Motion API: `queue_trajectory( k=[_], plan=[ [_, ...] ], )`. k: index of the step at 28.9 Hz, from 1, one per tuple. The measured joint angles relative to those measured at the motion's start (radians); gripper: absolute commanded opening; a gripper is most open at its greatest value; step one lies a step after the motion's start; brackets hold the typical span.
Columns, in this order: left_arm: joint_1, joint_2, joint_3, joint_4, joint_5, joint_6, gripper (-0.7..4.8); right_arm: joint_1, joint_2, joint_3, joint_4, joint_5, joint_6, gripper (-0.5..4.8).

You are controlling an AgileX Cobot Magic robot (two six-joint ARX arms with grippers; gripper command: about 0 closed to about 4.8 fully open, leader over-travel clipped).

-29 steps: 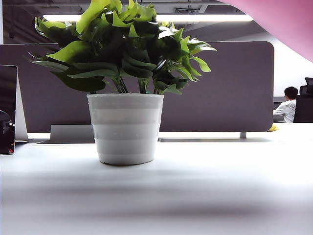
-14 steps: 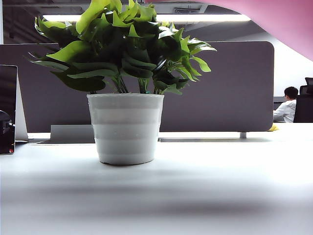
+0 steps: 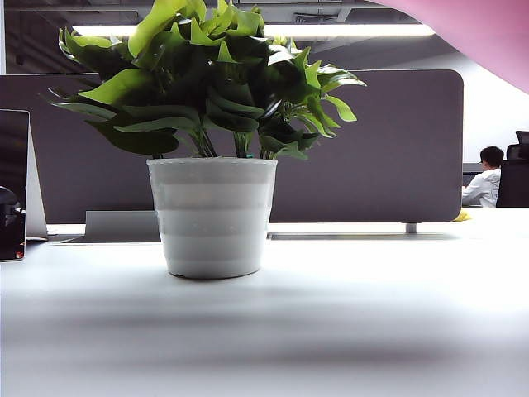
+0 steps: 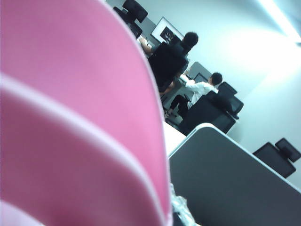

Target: Pick up the watering can from the table, water the potted plant, and put the can back.

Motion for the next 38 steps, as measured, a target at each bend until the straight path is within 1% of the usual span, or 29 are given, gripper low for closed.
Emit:
queue_trajectory(
  k=[6, 14, 18, 24, 38],
  plan=[
    [0.000, 0.000, 0.000, 0.000, 0.000, 0.000, -0.05, 0.001, 0.018, 0.015, 0.007, -0.011, -0.032, -0.06],
    [0.000, 0.000, 0.000, 0.000, 0.000, 0.000, -0.05, 0.001, 0.061, 0.095, 0.020, -0.023, -0.055, -0.06],
    [0.000, 0.000, 0.000, 0.000, 0.000, 0.000, -0.05, 0.001, 0.085, 0.129, 0.001, -0.034, -0.069, -0.06],
    [0.000, 0.000, 0.000, 0.000, 0.000, 0.000, -0.05, 0.001, 0.087, 0.146, -0.010, -0.067, -0.094, -0.06],
    [0.000, 0.000, 0.000, 0.000, 0.000, 0.000, -0.05, 0.001, 0.094, 0.152, -0.010, -0.073, -0.161, -0.06]
  ],
)
